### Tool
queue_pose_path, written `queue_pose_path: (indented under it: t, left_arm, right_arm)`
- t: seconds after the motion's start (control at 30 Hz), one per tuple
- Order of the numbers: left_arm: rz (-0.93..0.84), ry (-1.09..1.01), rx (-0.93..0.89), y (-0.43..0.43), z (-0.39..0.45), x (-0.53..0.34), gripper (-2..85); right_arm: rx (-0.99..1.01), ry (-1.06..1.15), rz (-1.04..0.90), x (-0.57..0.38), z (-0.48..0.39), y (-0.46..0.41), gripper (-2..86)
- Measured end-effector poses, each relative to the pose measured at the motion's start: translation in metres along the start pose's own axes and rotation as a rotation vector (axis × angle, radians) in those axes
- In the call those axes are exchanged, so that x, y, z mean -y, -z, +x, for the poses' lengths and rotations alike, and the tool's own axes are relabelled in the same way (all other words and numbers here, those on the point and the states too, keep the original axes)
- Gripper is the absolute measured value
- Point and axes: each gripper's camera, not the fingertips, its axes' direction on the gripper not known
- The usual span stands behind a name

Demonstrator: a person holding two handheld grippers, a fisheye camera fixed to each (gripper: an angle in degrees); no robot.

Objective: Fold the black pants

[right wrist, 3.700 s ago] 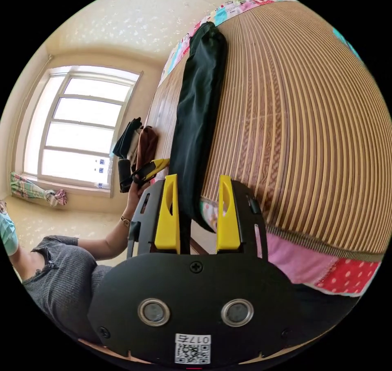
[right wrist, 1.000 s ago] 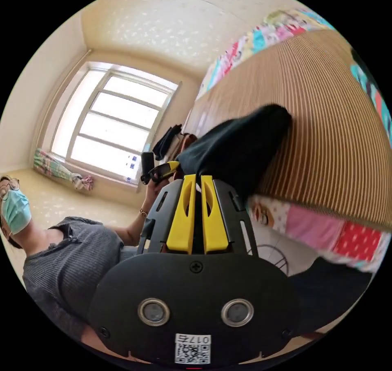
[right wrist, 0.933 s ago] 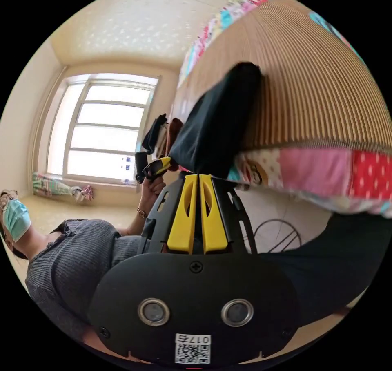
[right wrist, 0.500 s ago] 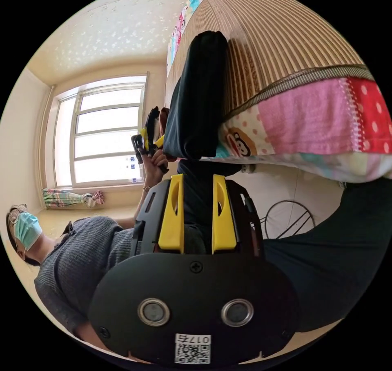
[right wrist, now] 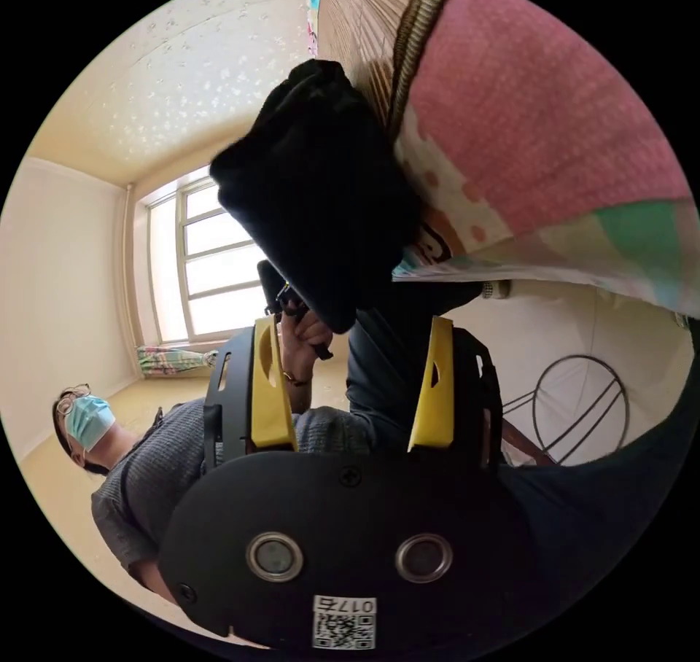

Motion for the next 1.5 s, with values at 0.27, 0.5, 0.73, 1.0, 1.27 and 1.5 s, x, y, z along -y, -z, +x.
queue_pose_path:
  t: [0.27,0.5,0.73,1.0,1.27,1.5]
  left_arm:
    - [-0.022,-0.166,-0.125,0.014,0.053,-0.029,2.4]
    - [-0.025,-0.328,-0.214,0.041,0.086,-0.045,5.2]
    - [-0.064,-0.199,-0.254,0.022,0.061,-0.07,7.0]
    - [0.111,-0.12,-0.282,0.039,0.027,-0.099,7.1]
    - [0.165,-0.045,0.241,0.053,0.021,-0.11,7.2]
    - [0.407,-0.095,0.677,0.052,0.038,-0.053,18.1]
  right_arm:
    - [0.217,0.279,0.004,-0.007,-0.05,0.003,16.3]
    - [0.015,0.733,0.145,-0.029,-0.238,0.092,7.4]
    - [-0.309,0.992,0.408,-0.058,-0.403,0.212,8.2]
    - [-0.415,0.415,0.845,-0.113,-0.249,0.328,9.4]
    - [-0.515,0.316,1.006,-0.226,-0.194,0.204,5.8]
    - [-1.003,0.271,0.537,-0.081,-0.25,0.027,22.4]
